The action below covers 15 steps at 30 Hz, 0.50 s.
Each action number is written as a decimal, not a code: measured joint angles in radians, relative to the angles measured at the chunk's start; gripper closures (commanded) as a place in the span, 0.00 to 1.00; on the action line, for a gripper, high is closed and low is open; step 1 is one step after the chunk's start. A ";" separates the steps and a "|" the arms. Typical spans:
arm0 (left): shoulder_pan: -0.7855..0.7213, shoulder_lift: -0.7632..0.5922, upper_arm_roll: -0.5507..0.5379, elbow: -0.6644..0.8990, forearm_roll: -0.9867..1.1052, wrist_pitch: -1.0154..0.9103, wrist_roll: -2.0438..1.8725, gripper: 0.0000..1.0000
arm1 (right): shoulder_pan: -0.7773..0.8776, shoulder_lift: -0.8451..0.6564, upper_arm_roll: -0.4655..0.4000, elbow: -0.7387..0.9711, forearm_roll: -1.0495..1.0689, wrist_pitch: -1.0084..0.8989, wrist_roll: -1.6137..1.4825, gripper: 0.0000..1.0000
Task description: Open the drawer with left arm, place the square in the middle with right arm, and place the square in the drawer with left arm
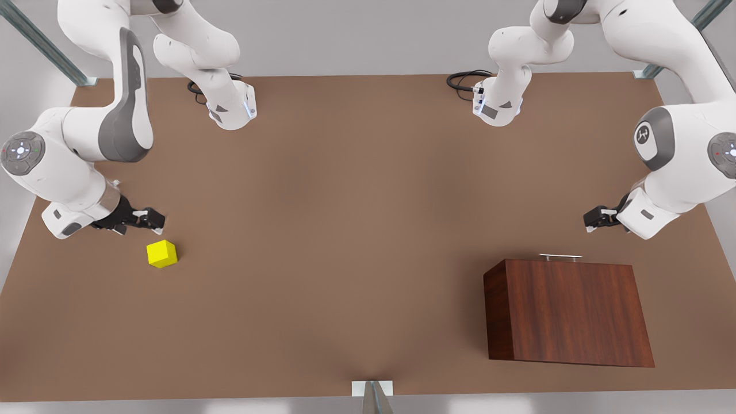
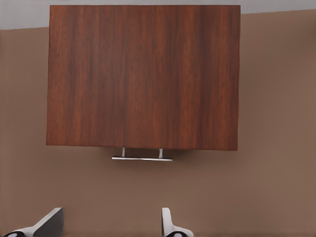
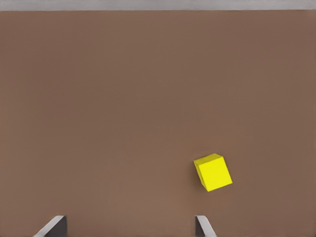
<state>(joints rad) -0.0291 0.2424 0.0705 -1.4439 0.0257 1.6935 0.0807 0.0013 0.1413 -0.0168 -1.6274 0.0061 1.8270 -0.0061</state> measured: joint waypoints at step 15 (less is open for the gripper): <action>0.003 -0.246 0.036 -0.938 -0.192 1.111 -1.082 0.00 | -0.155 0.127 -0.084 -0.514 0.184 0.672 -0.487 0.00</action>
<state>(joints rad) -0.0265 -0.0032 0.1069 -2.3823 -0.1659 2.8044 -1.0017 -0.1537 0.2680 -0.1010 -2.1412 0.1906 2.4990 -0.4930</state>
